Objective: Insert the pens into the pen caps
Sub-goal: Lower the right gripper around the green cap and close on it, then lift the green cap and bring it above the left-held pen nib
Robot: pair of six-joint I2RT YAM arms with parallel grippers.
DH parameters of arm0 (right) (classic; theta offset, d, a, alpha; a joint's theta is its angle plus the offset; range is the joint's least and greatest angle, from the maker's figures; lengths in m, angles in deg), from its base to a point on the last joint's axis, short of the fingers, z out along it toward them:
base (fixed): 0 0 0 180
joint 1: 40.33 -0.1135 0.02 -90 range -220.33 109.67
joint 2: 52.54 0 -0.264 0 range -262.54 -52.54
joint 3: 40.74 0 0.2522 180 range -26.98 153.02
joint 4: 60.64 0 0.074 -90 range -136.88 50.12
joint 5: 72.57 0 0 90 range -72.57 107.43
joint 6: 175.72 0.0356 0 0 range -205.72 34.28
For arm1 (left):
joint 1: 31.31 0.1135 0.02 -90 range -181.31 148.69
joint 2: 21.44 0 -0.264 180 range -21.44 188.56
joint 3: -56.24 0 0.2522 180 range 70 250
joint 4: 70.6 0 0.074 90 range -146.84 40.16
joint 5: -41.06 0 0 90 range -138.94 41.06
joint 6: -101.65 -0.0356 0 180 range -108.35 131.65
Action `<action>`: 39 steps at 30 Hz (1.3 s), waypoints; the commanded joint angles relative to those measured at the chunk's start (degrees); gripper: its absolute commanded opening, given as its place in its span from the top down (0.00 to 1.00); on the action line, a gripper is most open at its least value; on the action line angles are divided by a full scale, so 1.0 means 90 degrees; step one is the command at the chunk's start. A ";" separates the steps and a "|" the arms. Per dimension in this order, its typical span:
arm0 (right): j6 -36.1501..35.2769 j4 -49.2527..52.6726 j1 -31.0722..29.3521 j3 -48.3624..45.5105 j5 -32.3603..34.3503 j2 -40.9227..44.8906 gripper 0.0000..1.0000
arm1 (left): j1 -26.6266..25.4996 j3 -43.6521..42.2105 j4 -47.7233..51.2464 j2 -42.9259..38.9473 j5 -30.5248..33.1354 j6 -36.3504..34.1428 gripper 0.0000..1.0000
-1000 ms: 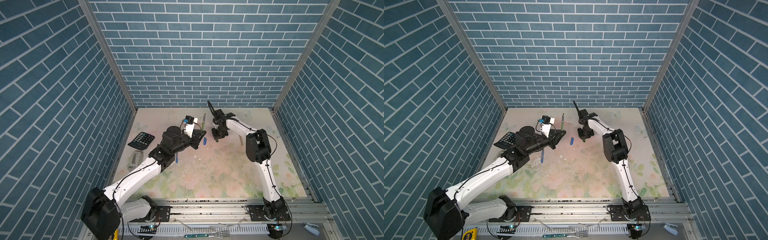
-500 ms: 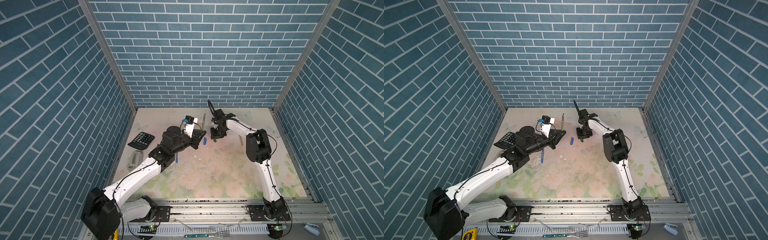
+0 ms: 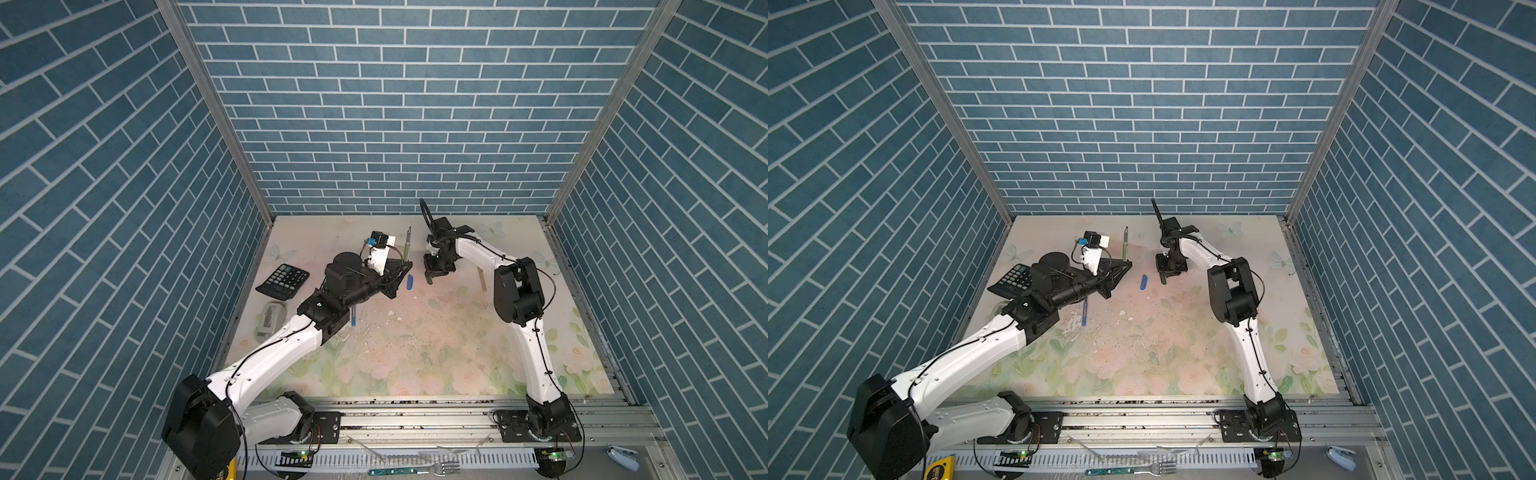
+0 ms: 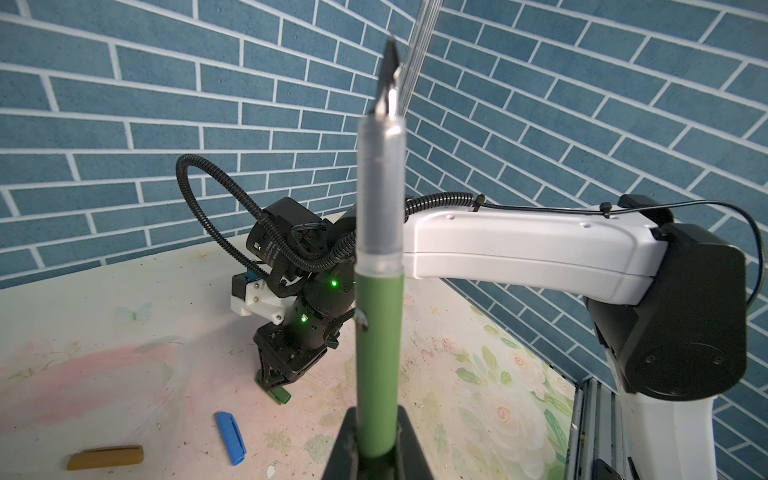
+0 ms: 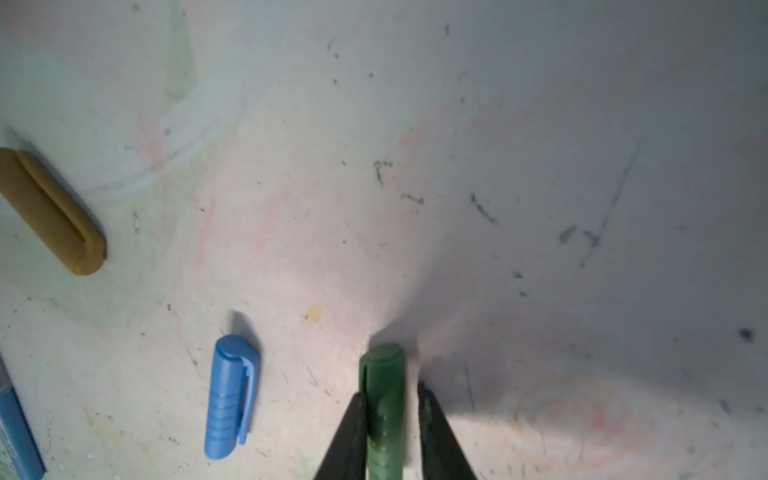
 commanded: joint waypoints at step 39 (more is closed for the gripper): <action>0.1041 -0.4838 -0.0428 -0.4351 0.0950 0.4622 0.88 | 0.0051 -0.0171 -0.0312 -0.0237 0.0557 -0.0102 1.00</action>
